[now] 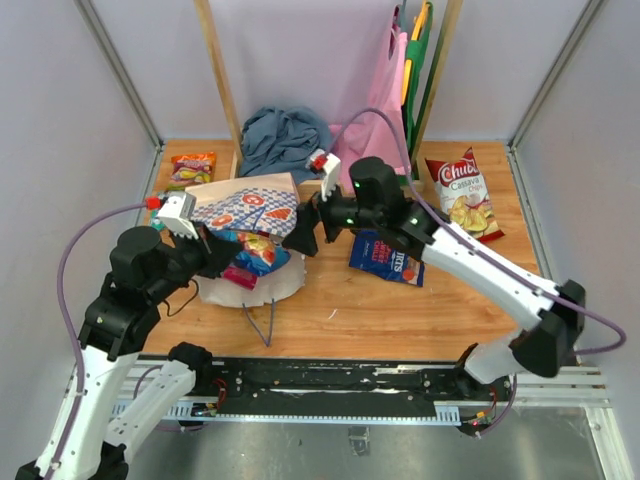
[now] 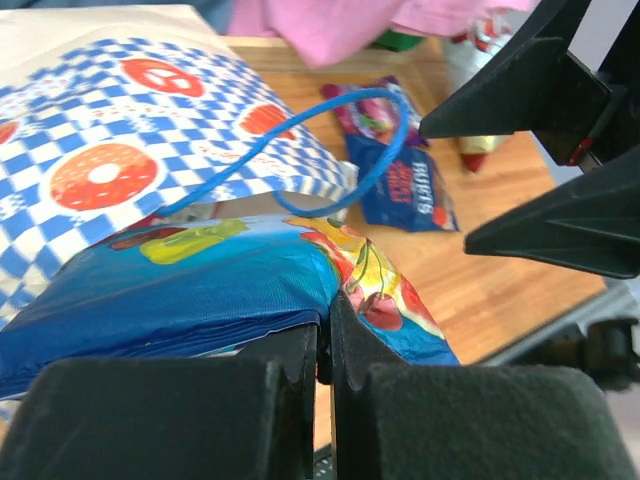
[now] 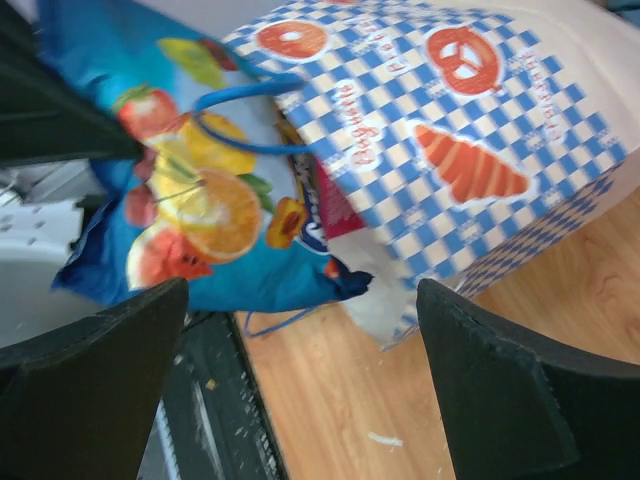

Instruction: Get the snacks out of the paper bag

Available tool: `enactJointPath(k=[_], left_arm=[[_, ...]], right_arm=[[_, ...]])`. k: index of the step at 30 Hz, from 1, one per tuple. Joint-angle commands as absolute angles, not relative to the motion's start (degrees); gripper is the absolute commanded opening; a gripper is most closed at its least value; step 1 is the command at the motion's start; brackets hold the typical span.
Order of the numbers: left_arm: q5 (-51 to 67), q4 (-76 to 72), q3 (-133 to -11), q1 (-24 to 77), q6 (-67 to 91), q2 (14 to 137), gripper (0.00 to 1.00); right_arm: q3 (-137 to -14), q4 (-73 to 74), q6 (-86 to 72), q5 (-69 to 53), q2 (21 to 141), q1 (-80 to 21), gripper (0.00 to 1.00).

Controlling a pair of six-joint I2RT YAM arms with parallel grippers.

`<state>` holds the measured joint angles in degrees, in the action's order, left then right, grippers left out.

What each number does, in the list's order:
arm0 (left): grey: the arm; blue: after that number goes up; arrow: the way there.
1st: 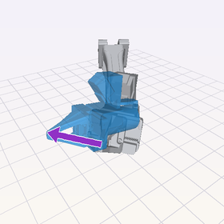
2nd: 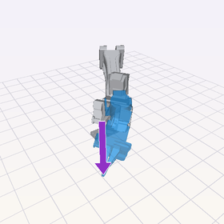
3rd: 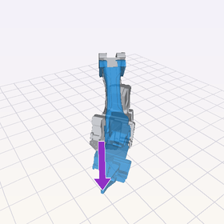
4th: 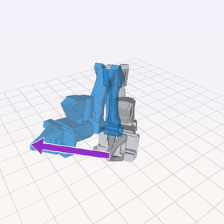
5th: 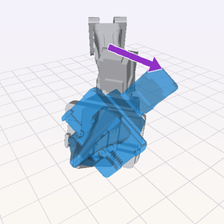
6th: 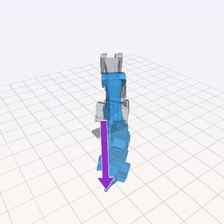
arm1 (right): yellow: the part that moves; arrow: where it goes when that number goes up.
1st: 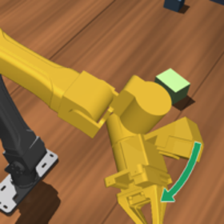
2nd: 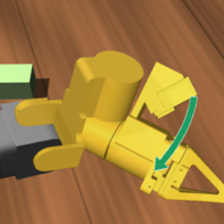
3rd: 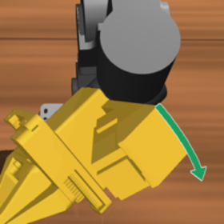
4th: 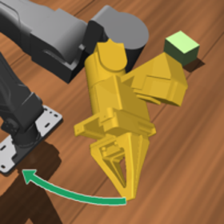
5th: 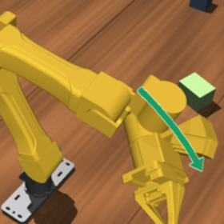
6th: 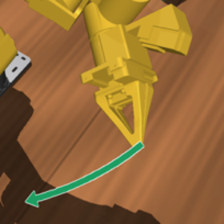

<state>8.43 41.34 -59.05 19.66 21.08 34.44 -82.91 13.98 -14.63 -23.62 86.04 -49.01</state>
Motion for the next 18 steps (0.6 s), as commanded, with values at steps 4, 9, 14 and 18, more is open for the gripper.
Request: enactJointPath(k=[4,9,14,18], left_arm=[[30.30,26.25,-56.77,19.59,24.37,32.76,0.01],[37.46,16.52,-51.80,19.71,28.52,33.96,0.01],[43.48,7.05,-52.42,23.33,33.02,39.14,0.01],[48.13,-4.91,-50.60,28.96,40.38,43.14,0.01]], right_arm=[[-68.85,17.63,-15.67,-17.87,67.58,-48.15,0.98],[-60.66,19.65,-18.58,-15.58,54.49,-39.46,0.98],[-57.26,22.93,-19.70,-16.40,51.61,-32.06,0.98],[-55.59,24.12,-21.34,-17.29,51.62,-27.44,0.98]])
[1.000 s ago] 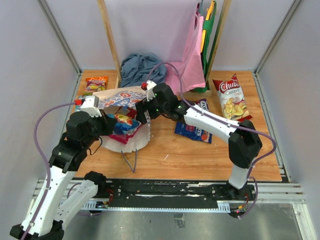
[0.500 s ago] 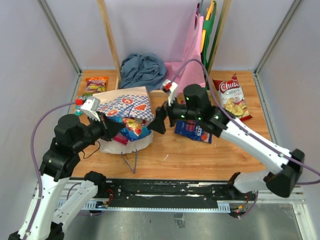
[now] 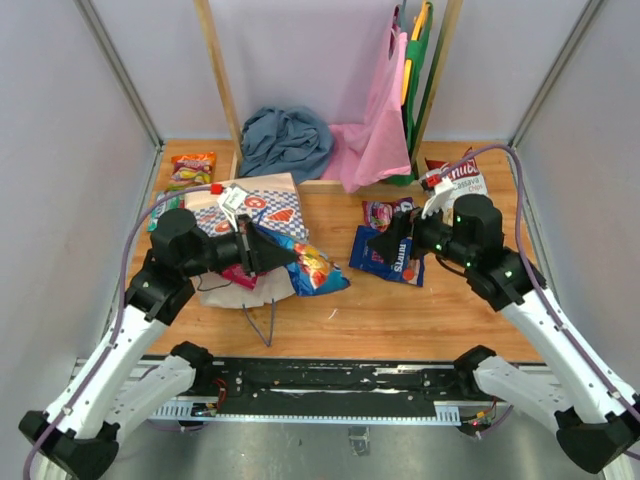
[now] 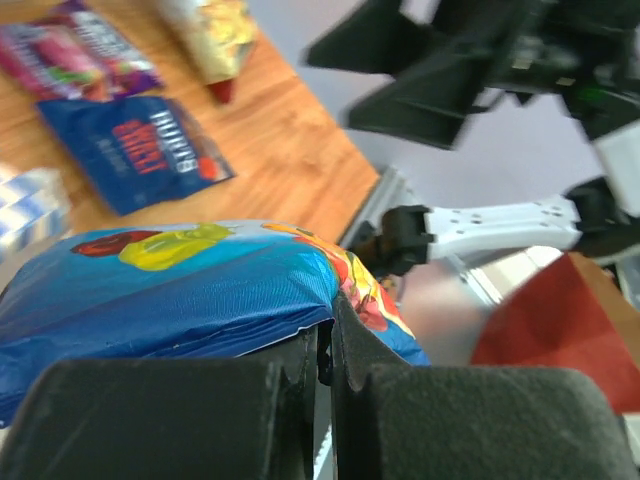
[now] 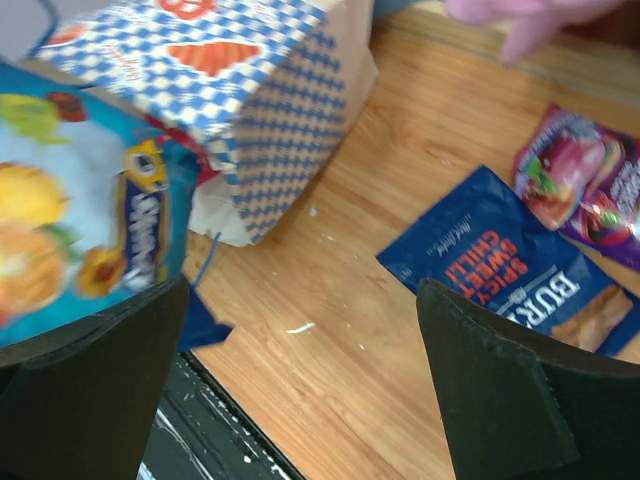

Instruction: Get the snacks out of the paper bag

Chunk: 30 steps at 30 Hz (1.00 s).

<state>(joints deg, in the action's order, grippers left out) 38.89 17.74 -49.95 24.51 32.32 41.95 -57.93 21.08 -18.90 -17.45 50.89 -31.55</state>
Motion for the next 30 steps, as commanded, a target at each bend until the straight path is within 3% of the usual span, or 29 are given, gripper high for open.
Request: enactJointPath(k=[1,7,13,26,30], left_arm=[[47.89,-6.80,-50.42,30.87,41.12,44.05,0.01],[40.44,-8.04,-54.45,48.45,38.53,54.34,0.00],[33.66,-9.55,-61.26,60.07,34.67,68.48,0.01],[28.03,-18.57,-80.49,63.17,25.57,98.70,0.00],[24.95,-16.64,-89.64,63.16,20.12,108.17,0.01]], right_arm=[[-55.31,24.35,-21.62,-17.31,51.21,-26.41,0.98],[-56.76,26.91,-22.37,-17.29,47.79,-18.78,0.98],[-61.39,38.63,-22.47,-7.35,47.86,-8.75,0.98],[-64.47,38.48,-27.13,-31.00,52.46,28.14,0.98],[-65.94,37.61,-29.70,-31.67,51.86,32.00,0.98]])
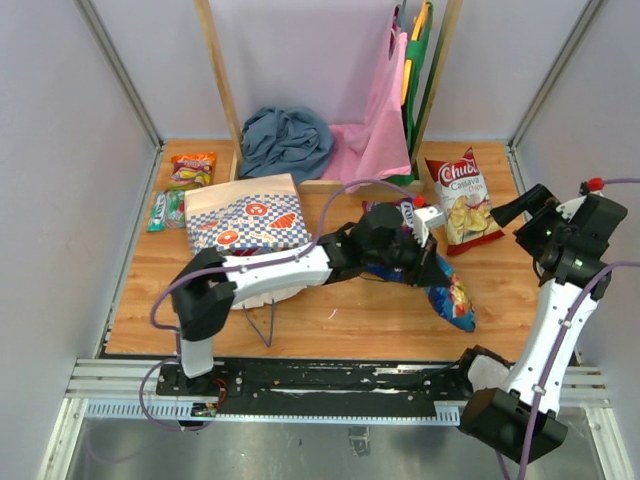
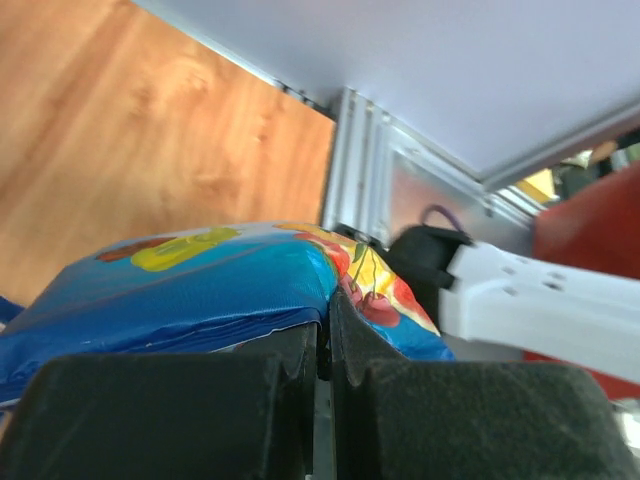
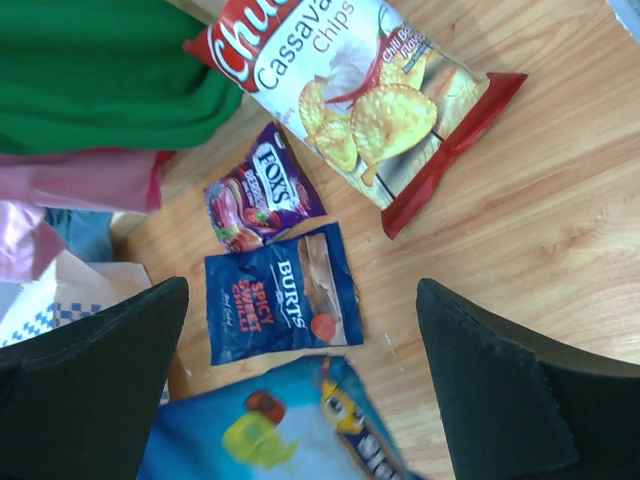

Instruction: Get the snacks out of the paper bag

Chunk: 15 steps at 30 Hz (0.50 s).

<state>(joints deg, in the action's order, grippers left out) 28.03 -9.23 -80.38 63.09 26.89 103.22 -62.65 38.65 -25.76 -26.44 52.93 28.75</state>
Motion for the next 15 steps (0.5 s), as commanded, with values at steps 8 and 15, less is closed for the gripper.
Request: enactJointPath(k=[8,15], left_arm=[[33.46,-35.35,-97.96,63.14,17.97,123.31,0.01],[38.05,-37.39,-93.89,59.23,27.47,130.64,0.01]], right_arm=[[-70.08,41.15,-27.55,-26.83,49.70,34.24,0.98],[-68.94,41.77,-26.35,-26.73,47.72,34.52,0.98]])
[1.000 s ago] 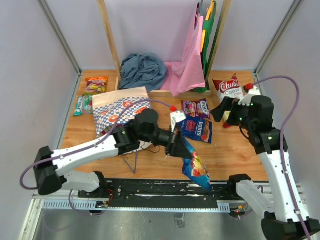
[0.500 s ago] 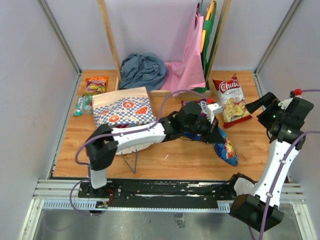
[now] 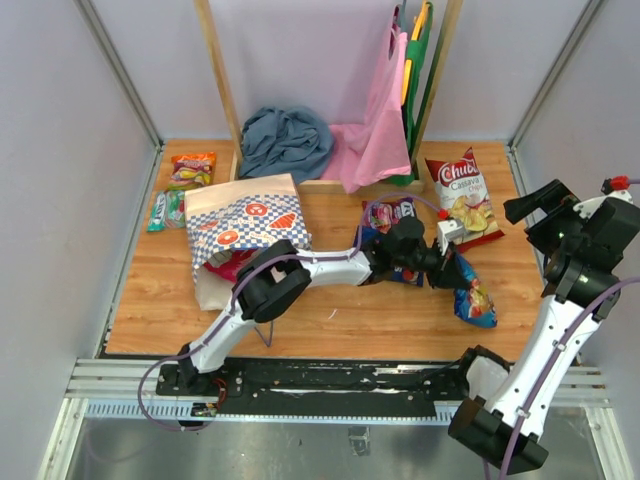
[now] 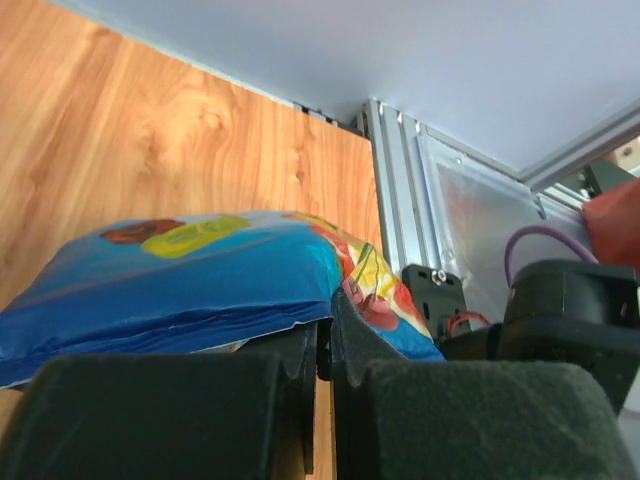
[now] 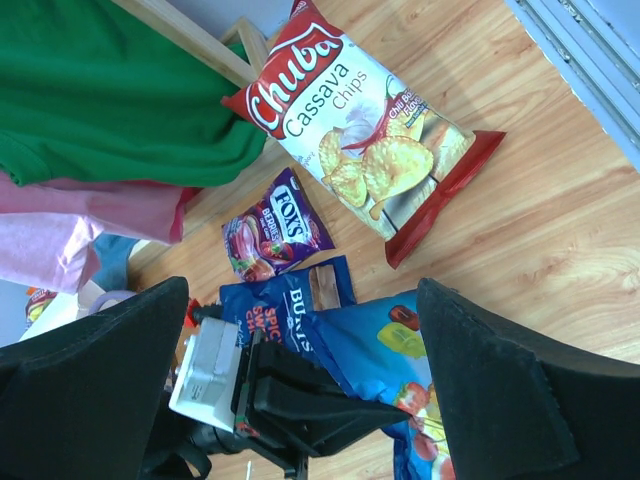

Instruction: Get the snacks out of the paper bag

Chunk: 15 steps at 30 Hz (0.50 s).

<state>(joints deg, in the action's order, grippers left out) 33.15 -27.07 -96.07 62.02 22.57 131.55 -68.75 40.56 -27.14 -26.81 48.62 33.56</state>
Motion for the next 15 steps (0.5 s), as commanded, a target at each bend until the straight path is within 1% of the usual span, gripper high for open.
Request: enactJointPath(k=[1,5,8,11,14,15], left_arm=[[37.97,-36.07,-91.87,58.64,27.44,130.29,0.01],[39.26,-22.08,-89.33,58.10,22.82,129.94,0.01],[33.71,-9.74,-89.61,58.08,18.28,129.04,0.01],[25.35,-2.76,-88.25,58.04,16.16,126.46,0.14],[21.35,-0.06,-89.36,58.03,16.44,125.72,0.26],[20.79,0.58,-90.38,58.04,17.25,126.22,0.26]], right_arm=[[-68.23,41.38,-26.65,-26.95,47.46,34.49,0.98],[-64.55,37.73,-29.31,-30.00,46.00,34.41,0.98],[-63.15,36.91,-29.57,-30.82,45.41,34.44,0.98],[-62.86,37.31,-28.95,-31.15,45.12,34.48,0.98],[-62.45,37.21,-29.02,-31.58,44.71,34.47,0.98],[-62.38,37.08,-29.19,-31.76,44.58,34.50,0.98]])
